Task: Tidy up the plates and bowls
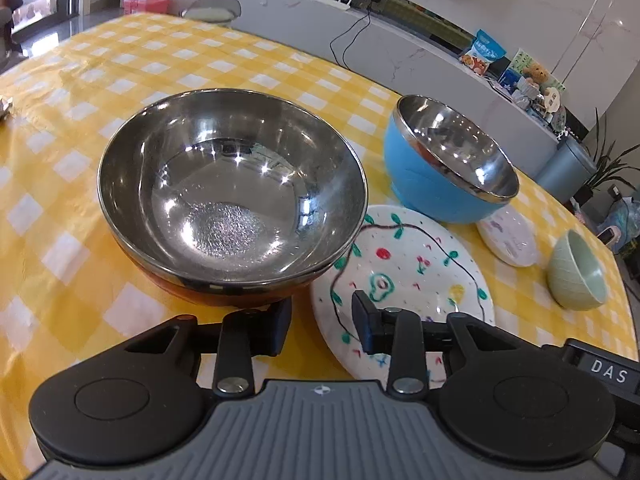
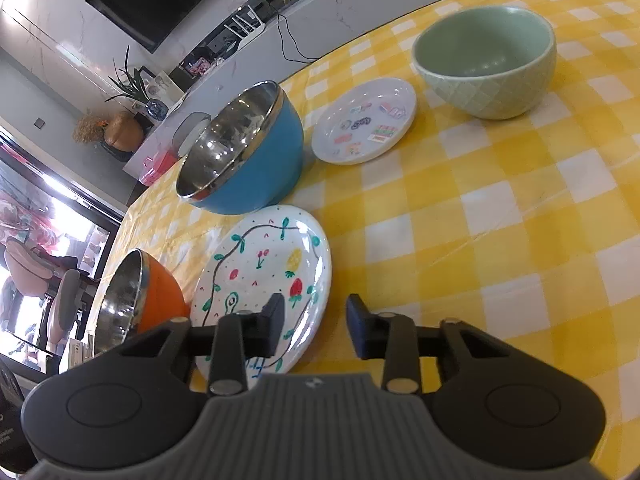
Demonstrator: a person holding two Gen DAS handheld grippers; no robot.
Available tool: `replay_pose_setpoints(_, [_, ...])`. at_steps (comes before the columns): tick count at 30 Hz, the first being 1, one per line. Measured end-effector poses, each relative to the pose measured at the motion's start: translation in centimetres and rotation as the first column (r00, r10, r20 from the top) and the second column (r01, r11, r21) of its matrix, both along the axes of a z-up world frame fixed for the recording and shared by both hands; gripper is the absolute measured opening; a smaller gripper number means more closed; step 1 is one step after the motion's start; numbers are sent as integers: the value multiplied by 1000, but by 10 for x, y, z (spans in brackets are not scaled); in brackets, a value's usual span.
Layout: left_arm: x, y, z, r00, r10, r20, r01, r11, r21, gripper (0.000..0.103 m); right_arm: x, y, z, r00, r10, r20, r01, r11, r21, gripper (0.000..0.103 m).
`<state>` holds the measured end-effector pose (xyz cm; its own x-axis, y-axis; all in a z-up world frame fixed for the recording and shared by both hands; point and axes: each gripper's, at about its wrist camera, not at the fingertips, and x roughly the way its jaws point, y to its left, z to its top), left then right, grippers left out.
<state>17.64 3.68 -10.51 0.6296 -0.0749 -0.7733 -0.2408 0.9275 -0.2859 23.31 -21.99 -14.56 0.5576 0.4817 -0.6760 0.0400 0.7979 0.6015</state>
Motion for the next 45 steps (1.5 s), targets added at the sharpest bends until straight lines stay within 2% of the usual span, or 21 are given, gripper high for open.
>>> replay_pose_setpoints(2, [0, -1, -1, 1000, -3, 6, 3, 1000, 17, 26, 1, 1, -1, 1000, 3, 2, -3, 1000, 0, 27])
replay_pose_setpoints(4, [0, -1, -1, 1000, -22, 19, 22, 1000, 1, 17, 2, 2, -2, 1000, 7, 3, -7, 1000, 3, 21])
replay_pose_setpoints(5, [1, -2, 0, 1000, -22, 19, 22, 1000, 4, 17, 2, 2, -3, 1000, 9, -1, -9, 1000, 7, 15])
replay_pose_setpoints(10, [0, -2, -1, 999, -27, 29, 27, 1000, 5, 16, 1, -2, -5, 1000, -10, -13, 10, 1000, 19, 7])
replay_pose_setpoints(13, [-1, -3, -1, 998, -50, 32, 50, 999, -13, 14, -1, -5, -3, 999, -29, -18, 29, 999, 14, 6])
replay_pose_setpoints(21, [-2, -20, -2, 986, -160, 41, 162, 986, -44, 12, -12, -26, 2, 991, -126, -50, 125, 992, -14, 5])
replay_pose_setpoints(25, [-1, -22, -3, 985, -169, 40, 171, 984, -49, 13, -15, -35, 0, 988, -145, -60, 146, 989, 7, 5])
replay_pose_setpoints(28, [0, -22, -4, 986, -158, 45, 160, 986, -50, 19, -15, -36, 0, 989, -140, -49, 141, 990, 20, 12])
replay_pose_setpoints(29, [1, -22, -4, 987, -152, 45, 154, 987, -48, 26, -15, -36, 2, 989, -141, -34, 142, 990, 7, 18])
replay_pose_setpoints(30, [1, -22, -4, 989, -144, 46, 146, 988, -48, 29, -15, -35, 4, 990, -143, -15, 142, 990, -11, 29])
replay_pose_setpoints(32, [4, -21, -5, 992, -120, 43, 122, 992, -46, 33, -13, -35, 9, 990, -139, 33, 140, 989, -43, 34])
replay_pose_setpoints(35, [8, -19, -4, 993, -109, 41, 111, 993, -49, 34, -8, -36, 6, 989, -136, 61, 140, 989, -56, 34])
replay_pose_setpoints(43, [8, -18, -9, 990, -113, 80, 117, 992, -45, 34, -5, -45, -8, 990, -139, 36, 137, 989, 54, 24])
replay_pose_setpoints(45, [8, -17, -10, 990, -109, 90, 114, 992, -50, 30, -5, -45, -10, 990, -138, 31, 135, 988, 77, 22])
